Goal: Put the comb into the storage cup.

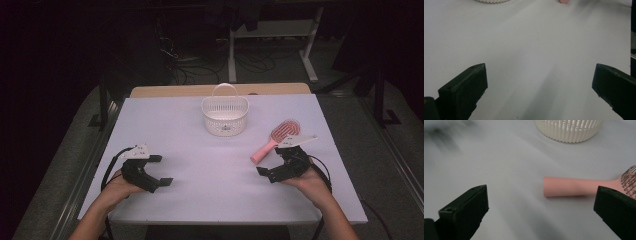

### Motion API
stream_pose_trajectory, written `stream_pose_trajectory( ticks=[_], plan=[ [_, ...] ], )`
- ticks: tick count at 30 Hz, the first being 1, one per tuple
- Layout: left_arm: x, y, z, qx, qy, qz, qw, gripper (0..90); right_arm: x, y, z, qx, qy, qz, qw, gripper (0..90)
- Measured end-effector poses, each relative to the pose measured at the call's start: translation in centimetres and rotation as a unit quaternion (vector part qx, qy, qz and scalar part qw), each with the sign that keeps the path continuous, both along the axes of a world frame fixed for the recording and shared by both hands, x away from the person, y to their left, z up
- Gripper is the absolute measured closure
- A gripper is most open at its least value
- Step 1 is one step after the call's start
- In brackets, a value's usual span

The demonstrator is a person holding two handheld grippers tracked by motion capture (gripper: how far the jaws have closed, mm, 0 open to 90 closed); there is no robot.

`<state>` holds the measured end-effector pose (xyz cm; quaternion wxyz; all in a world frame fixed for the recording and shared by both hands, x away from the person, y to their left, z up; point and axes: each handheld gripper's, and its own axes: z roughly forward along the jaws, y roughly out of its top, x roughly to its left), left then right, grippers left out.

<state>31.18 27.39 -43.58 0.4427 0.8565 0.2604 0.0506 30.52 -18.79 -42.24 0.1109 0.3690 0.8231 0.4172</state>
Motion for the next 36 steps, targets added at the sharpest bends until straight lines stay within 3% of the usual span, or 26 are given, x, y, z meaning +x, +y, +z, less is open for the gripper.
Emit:
stream_pose_trajectory(
  ticks=[36],
  plan=[
    [0.0,0.1,0.2,0.001,-0.003,0.008,1.0,0.0,2.2,-0.1,1.0,-0.011,0.008,-0.017,0.9998,0.0]
  ],
)
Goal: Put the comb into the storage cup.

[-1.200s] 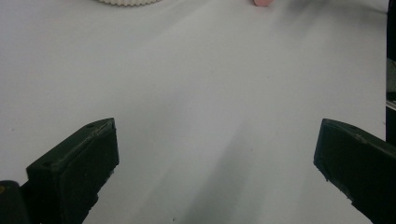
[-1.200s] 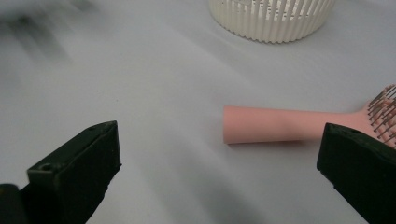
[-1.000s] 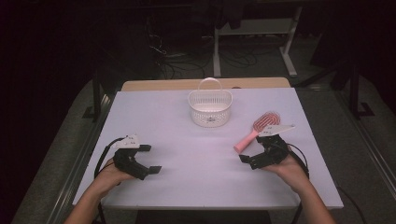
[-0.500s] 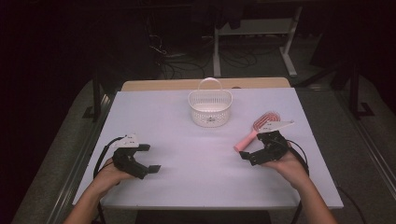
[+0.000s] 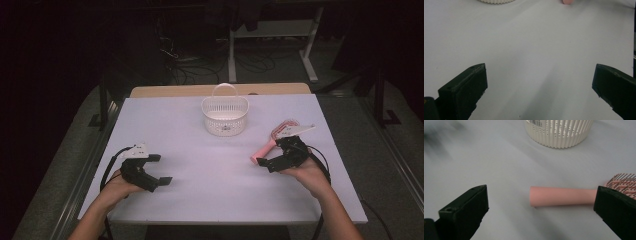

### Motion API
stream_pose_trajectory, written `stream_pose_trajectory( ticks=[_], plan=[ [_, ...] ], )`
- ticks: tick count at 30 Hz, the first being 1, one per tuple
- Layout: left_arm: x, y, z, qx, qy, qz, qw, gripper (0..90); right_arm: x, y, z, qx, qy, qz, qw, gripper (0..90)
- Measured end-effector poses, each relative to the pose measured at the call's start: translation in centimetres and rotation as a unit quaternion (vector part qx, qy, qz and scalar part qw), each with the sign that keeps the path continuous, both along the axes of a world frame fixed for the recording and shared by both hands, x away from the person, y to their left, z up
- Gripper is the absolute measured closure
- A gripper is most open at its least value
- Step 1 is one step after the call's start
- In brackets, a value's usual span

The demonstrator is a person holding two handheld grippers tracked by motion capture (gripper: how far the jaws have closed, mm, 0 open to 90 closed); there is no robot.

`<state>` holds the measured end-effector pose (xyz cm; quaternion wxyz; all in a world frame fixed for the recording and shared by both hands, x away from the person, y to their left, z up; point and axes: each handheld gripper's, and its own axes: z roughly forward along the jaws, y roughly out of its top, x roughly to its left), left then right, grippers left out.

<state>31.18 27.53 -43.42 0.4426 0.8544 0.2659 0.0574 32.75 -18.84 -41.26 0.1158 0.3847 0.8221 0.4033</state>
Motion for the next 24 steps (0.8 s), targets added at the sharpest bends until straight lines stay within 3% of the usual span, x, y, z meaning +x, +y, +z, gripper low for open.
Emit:
stream_pose_trajectory(
  ticks=[24],
  plan=[
    [0.0,0.0,0.0,-0.003,-0.004,-0.001,1.0,0.0,2.1,1.0,0.8,-0.018,0.012,0.006,0.9998,0.0]
  ],
)
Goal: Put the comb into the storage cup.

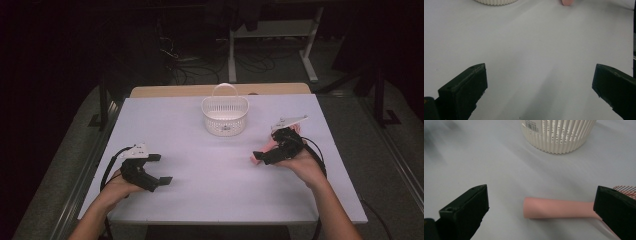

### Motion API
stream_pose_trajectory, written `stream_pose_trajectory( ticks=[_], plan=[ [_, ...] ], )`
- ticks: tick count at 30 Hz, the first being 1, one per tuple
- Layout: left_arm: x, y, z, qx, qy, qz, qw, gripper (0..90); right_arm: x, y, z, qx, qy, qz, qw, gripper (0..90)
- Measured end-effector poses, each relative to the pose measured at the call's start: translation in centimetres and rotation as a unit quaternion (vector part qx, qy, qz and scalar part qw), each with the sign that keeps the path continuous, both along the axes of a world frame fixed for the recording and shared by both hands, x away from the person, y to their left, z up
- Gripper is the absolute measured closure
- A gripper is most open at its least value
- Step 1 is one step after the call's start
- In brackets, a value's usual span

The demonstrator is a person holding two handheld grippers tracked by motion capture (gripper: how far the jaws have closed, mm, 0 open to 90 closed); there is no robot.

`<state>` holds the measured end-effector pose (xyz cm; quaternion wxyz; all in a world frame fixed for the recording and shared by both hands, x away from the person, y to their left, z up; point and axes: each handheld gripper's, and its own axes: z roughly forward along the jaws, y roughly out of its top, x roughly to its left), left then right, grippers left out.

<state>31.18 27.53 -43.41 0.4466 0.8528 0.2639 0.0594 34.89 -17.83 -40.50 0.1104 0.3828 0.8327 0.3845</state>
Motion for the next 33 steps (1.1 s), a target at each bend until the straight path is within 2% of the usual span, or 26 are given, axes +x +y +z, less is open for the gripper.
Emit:
stream_pose_trajectory(
  ticks=[19,33],
  plan=[
    [0.0,0.0,-0.1,-0.002,0.004,-0.002,1.0,0.0,1.8,1.3,0.4,-0.014,0.015,0.006,0.9998,0.0],
    [0.1,0.1,-0.1,-0.006,0.004,0.001,1.0,0.0,3.0,2.2,0.6,-0.017,0.024,0.02,0.9993,1.1]
  ],
)
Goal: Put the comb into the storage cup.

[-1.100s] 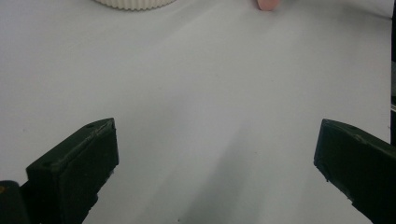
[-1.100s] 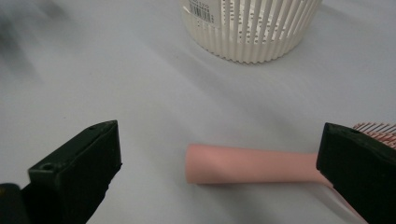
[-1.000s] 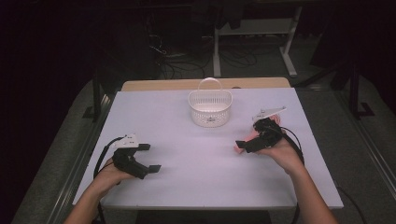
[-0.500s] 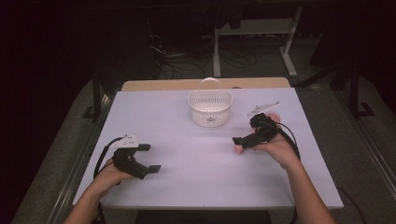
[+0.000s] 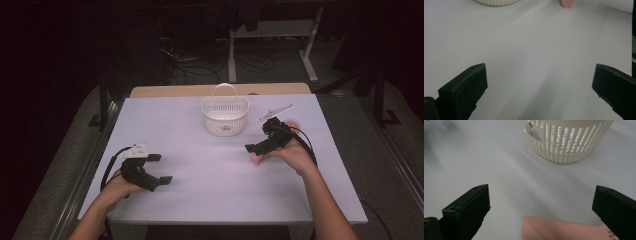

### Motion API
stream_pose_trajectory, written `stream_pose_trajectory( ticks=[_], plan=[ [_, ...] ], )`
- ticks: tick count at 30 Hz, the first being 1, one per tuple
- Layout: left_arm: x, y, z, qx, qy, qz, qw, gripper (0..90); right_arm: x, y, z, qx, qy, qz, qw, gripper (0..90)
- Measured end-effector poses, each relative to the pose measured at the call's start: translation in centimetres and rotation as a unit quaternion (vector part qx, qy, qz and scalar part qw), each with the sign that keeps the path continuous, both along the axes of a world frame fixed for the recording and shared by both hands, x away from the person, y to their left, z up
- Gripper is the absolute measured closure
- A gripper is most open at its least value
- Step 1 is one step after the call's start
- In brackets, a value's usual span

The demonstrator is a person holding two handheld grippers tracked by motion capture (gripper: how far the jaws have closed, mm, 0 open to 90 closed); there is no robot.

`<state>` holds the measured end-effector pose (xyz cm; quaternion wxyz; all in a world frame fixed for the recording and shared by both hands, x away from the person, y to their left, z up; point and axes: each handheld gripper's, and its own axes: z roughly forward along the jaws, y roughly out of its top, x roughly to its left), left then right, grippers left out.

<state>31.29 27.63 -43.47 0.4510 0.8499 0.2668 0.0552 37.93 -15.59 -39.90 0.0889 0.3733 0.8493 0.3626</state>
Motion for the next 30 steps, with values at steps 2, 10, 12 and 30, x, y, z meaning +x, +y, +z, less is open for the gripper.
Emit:
stream_pose_trajectory(
  ticks=[2,10,12,30],
  plan=[
    [0.0,0.0,0.0,0.0,0.0,0.001,1.0,0.0,0.2,0.2,0.0,-0.002,0.0,0.001,1.0,1.3],
    [-0.1,-0.1,0.1,0.0,-0.002,0.003,1.0,0.0,1.0,0.8,0.3,-0.007,0.005,0.006,0.9999,6.4],
    [-0.1,-0.1,0.2,-0.002,-0.003,0.003,1.0,0.0,1.2,0.9,0.4,-0.009,0.004,0.007,0.9999,8.9],
    [-0.2,0.0,0.3,-0.001,-0.005,0.005,1.0,0.0,1.9,1.3,0.2,-0.011,0.012,0.002,0.9999,49.5]
  ],
)
